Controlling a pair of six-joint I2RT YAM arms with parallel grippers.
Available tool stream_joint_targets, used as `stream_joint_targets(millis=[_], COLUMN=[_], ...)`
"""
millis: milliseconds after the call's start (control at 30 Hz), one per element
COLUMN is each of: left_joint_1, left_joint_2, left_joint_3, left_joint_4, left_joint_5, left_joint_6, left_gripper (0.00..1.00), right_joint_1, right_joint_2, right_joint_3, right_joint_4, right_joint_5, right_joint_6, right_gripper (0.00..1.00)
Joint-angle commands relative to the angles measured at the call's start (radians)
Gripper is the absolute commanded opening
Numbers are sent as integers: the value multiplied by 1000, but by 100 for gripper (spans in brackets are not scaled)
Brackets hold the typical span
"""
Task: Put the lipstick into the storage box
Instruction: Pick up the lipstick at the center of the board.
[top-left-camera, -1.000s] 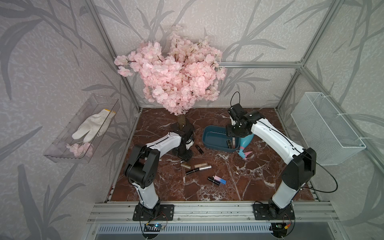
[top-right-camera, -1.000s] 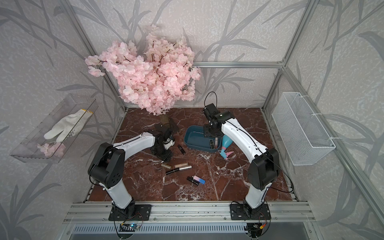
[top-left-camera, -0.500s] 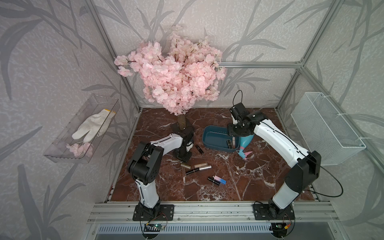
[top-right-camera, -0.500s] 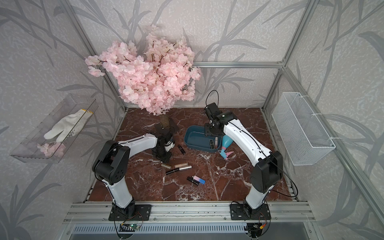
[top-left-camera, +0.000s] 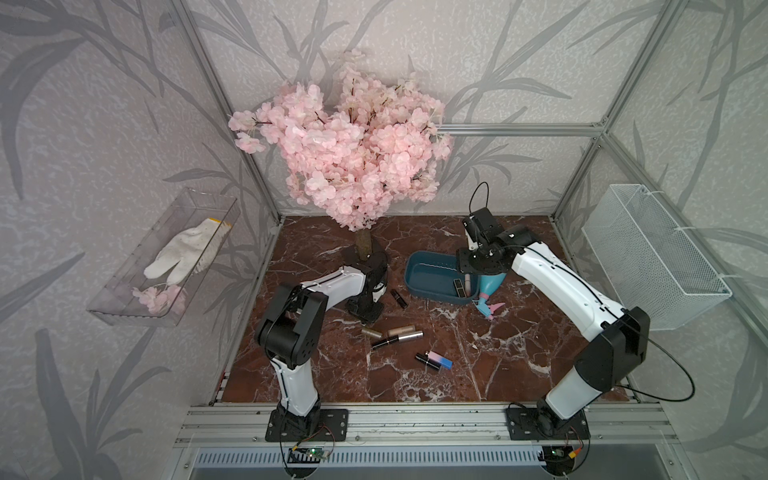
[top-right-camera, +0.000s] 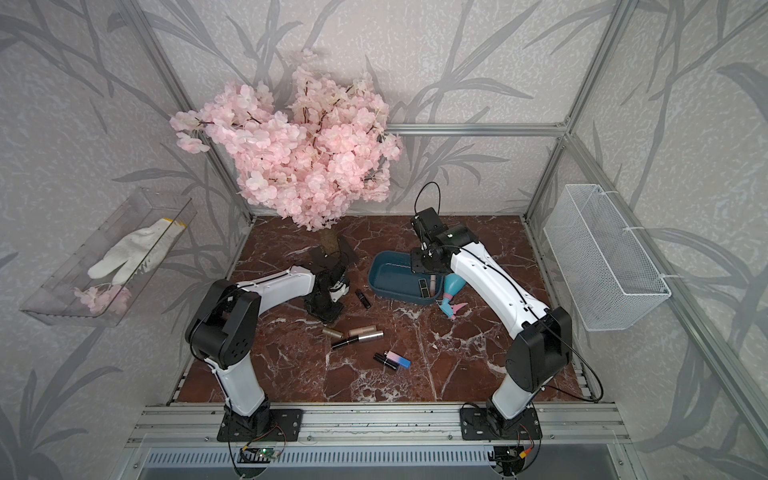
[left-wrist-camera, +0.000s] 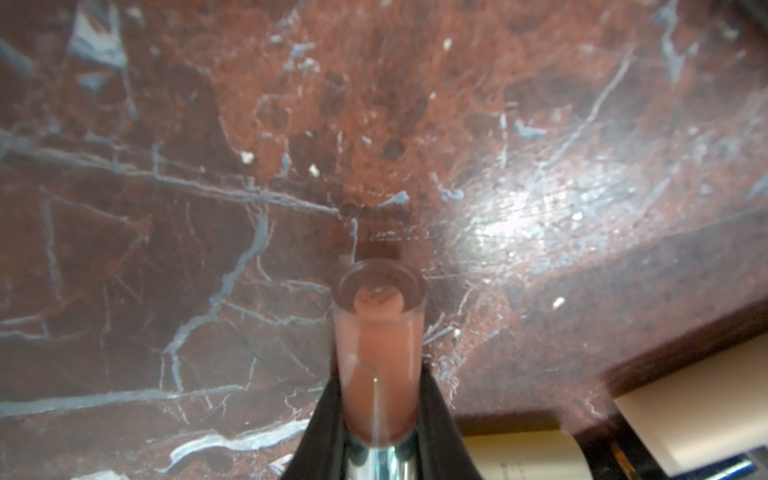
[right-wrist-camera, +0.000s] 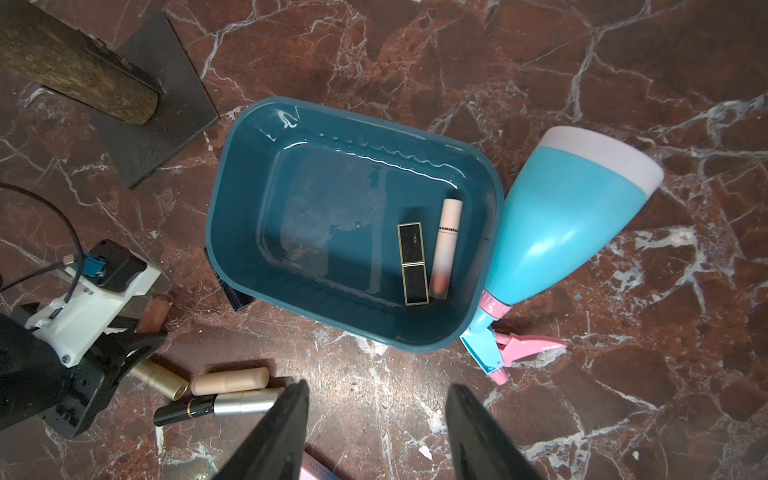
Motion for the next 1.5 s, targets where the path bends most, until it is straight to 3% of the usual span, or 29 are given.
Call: stream_joint_targets(millis=[0,500,667,800,933,1167,1467], left_joint_1=[0,-1,-2,-5,-9,-26,-92], left_joint_2=[61,-118,-227,-301,-330,-273,-67], left_joint_3=[-18,24,26,54,96,199,396], left_joint_4=[-11,-70,-72,-50,-2,81,151], left_joint_5=[14,-22,26,155,212,274,365], left_joint_6=[2,-81,-153,-207,-287,-386,-475], left_gripper=[16,5,5,7,9,9,8], right_joint_1=[0,-7,-29,-43,-54,-89,-156], right_joint_2=[-35,-65,-92,-128,-155,-221,-315], right_joint_3=[-13,-71,-140,-189,-208,-254,-330], right_joint_4=[15,43,87,122,123,120,140], right_joint_5=[5,-47,-128,-154,-157,-156,-173], right_joint_6=[15,15,20,38,43,45,39], right_gripper=[57,57,57,57,57,57,57])
